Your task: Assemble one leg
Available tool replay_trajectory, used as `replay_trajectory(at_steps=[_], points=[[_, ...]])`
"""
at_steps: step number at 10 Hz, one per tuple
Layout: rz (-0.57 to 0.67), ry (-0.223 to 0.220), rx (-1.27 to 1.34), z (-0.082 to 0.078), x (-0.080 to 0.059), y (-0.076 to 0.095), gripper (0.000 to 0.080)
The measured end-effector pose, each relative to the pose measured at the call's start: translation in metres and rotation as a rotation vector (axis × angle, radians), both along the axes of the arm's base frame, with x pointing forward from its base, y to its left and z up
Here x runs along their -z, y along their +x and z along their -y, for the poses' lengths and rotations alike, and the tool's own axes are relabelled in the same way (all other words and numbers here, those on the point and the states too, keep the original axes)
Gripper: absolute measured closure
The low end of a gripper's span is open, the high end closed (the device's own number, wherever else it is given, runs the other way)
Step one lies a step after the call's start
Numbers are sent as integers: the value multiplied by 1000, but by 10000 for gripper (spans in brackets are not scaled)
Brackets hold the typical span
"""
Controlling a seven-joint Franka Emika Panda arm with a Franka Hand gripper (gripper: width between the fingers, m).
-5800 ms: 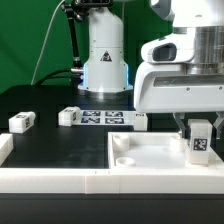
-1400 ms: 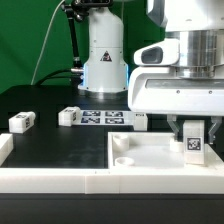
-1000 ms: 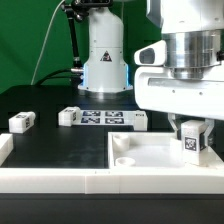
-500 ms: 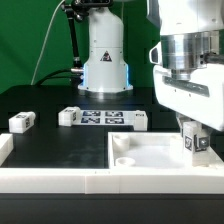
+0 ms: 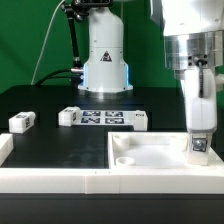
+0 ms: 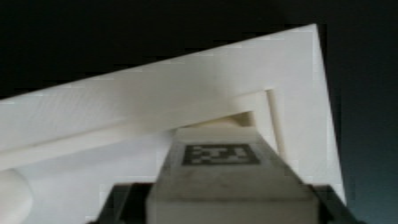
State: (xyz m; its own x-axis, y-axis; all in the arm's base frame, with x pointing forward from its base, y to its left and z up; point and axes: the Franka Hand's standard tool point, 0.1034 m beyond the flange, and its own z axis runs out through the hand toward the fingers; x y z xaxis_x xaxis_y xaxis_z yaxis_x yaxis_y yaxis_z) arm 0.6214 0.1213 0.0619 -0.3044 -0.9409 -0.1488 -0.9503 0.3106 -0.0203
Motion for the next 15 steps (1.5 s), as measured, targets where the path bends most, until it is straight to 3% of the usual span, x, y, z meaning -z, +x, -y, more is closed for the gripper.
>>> replay_trajectory(at_steps=[1,2,3,4,5,12,15], points=[[-1,2,8,0,0,0,509],[1,1,-4,0,0,0,418],[6,-1,-49,0,0,0,418],[12,-4,-94,-1,-1,0,239],[21,-8,-177,-1,-1,1,177],[61,-66,-1016,-5,-2,0,150],[95,-77,-1334,2,-2,4,150]])
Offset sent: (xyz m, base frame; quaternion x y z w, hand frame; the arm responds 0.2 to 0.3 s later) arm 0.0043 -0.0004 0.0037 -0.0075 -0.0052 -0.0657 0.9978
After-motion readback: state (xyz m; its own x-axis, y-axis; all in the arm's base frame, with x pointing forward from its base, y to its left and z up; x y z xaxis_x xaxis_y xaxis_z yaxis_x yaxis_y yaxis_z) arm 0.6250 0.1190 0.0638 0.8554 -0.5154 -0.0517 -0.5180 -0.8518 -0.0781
